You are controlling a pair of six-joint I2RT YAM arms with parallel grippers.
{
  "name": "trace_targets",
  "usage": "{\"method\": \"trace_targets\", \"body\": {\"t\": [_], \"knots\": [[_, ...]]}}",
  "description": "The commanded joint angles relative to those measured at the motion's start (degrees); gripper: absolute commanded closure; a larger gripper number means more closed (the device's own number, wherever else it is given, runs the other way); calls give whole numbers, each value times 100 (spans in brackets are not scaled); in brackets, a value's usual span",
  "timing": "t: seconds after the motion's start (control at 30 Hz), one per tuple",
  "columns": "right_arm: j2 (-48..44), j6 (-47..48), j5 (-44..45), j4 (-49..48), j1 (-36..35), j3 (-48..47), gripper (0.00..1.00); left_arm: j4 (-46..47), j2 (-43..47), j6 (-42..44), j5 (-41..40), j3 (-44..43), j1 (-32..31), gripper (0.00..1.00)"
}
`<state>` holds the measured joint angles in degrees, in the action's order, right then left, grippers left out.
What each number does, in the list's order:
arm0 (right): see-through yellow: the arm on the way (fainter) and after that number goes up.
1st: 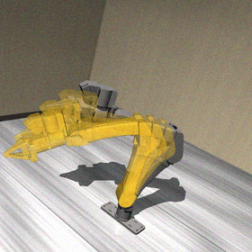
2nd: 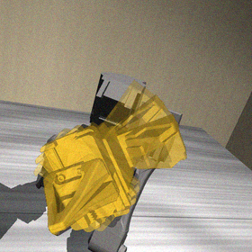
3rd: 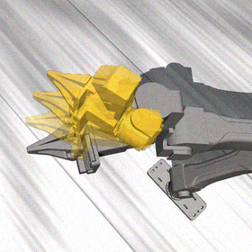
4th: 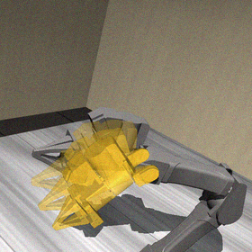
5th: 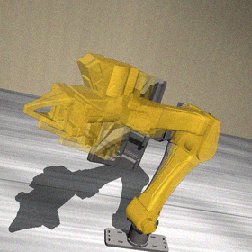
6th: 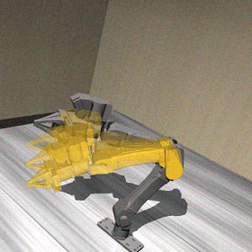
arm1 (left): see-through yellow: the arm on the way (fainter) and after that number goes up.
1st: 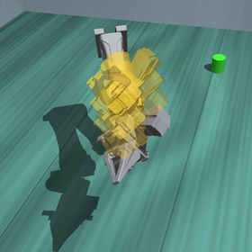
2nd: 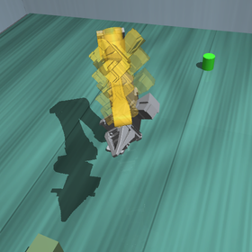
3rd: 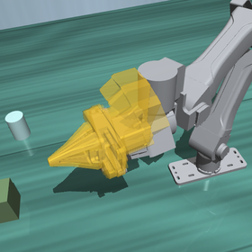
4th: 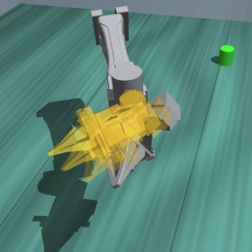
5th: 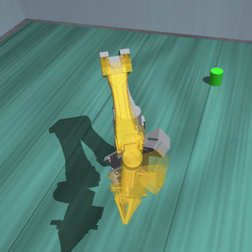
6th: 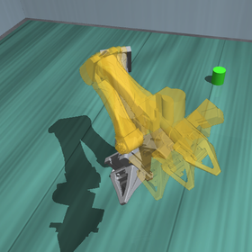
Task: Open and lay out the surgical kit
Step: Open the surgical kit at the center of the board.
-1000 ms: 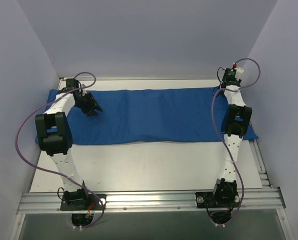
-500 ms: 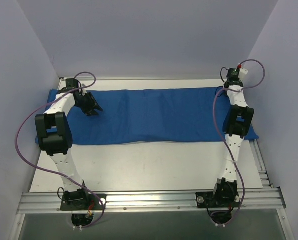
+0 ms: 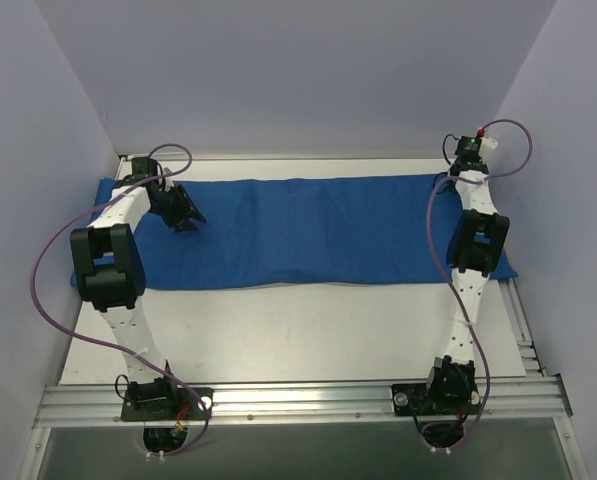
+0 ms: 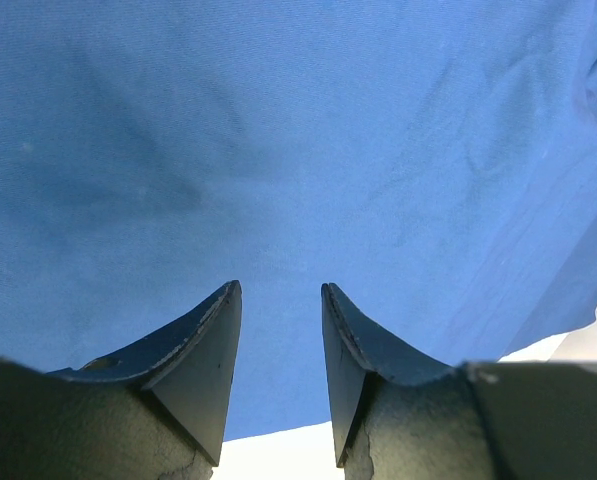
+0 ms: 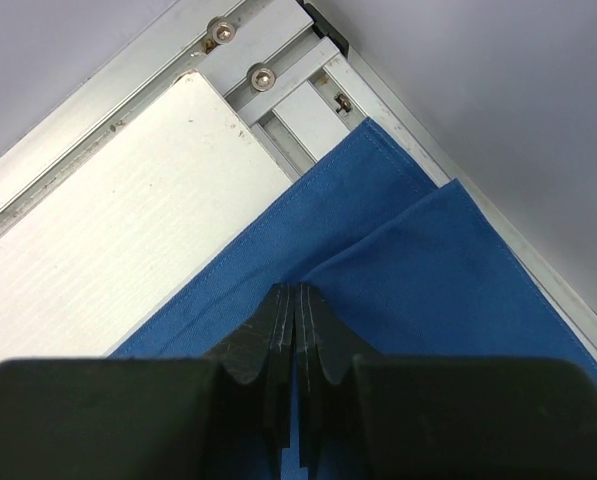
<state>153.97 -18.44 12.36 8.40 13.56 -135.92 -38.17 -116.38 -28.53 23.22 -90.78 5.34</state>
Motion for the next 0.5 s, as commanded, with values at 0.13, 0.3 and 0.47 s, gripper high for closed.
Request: {"method": "trace_targets", "body": {"t": [0.13,0.3,0.47], "knots": [[-1175,-511,-304,346,41,713,100,-76,317,-143,-187,-431,-7,43],[-2194,-819,-717,504,41,1935,100,-155,353,-231,-213,-835,-16,39],[-3283,-925,-998,504,41,3359,100,-384,63,-433,-143,-1556,-25,39]]}}
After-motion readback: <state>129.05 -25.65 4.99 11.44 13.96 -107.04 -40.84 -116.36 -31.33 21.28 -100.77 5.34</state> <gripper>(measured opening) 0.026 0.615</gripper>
